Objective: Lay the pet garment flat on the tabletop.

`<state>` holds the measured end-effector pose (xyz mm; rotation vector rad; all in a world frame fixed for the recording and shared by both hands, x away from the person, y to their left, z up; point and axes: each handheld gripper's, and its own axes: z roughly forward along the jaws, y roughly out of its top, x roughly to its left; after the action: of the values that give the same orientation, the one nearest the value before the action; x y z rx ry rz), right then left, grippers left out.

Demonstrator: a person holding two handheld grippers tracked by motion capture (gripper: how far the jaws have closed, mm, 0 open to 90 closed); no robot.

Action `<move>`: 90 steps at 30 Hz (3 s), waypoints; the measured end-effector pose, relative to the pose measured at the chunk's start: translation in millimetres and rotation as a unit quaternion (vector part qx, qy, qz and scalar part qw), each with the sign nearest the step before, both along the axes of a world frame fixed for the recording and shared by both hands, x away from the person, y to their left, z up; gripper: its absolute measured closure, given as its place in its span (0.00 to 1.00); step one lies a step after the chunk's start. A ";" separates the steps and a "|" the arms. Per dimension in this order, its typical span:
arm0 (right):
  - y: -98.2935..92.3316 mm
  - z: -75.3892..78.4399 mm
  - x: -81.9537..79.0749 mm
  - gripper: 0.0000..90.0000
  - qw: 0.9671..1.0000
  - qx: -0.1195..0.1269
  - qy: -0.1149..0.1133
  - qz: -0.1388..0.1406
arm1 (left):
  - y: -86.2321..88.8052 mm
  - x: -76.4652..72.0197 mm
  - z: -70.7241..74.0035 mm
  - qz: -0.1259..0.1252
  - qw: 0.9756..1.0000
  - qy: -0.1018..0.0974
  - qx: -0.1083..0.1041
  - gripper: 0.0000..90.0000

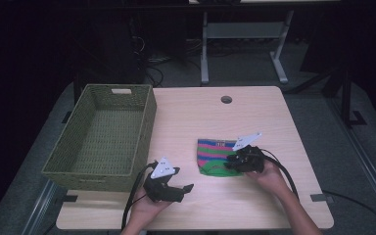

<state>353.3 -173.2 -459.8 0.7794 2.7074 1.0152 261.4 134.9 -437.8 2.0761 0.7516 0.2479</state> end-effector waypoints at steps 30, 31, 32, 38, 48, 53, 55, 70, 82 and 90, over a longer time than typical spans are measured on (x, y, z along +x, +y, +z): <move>-2.1 -1.1 -42.1 0.69 0.999 0.010 -0.001 0.038 | -2.5 -1.4 0.5 -0.006 1.000 0.002 -0.003 0.29; -2.0 -1.3 -44.1 0.69 0.999 0.011 -0.002 0.037 | -2.3 -1.6 0.7 -0.006 1.000 0.001 -0.005 0.29; -2.5 -1.9 -45.4 0.69 0.999 0.012 -0.006 0.037 | -2.1 -1.7 0.9 -0.006 1.000 0.000 -0.004 0.29; -3.0 -2.1 -53.9 0.69 0.999 0.010 -0.011 0.045 | -3.5 -3.0 1.1 -0.019 1.000 0.005 -0.005 0.34; 5.0 -0.4 -67.5 0.63 0.997 -0.017 -0.025 0.070 | -7.6 -3.6 0.1 -0.027 1.000 0.006 0.002 0.34; 6.1 -1.7 -72.7 0.62 0.997 -0.007 -0.025 0.076 | -8.9 -4.4 0.5 -0.033 0.999 0.004 0.004 0.35; 3.7 -3.3 -73.7 0.62 0.997 0.002 -0.027 0.076 | -10.1 -4.5 0.2 -0.037 0.999 0.006 0.002 0.35; -24.3 13.0 -78.1 0.59 0.996 0.053 0.014 0.063 | -30.6 2.8 5.9 -0.105 0.994 0.011 0.027 0.45; -25.6 14.8 -77.1 0.66 0.996 0.038 0.020 0.084 | -47.7 21.9 -0.8 -0.158 0.985 0.021 0.071 0.60; -21.5 5.3 -74.1 0.65 0.996 0.001 0.017 0.093 | -57.9 25.6 -12.6 -0.167 0.980 0.025 0.110 0.60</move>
<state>279.2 -194.7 -454.5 0.5573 2.8506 1.0518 287.0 77.0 -450.4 2.3857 0.4060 0.0944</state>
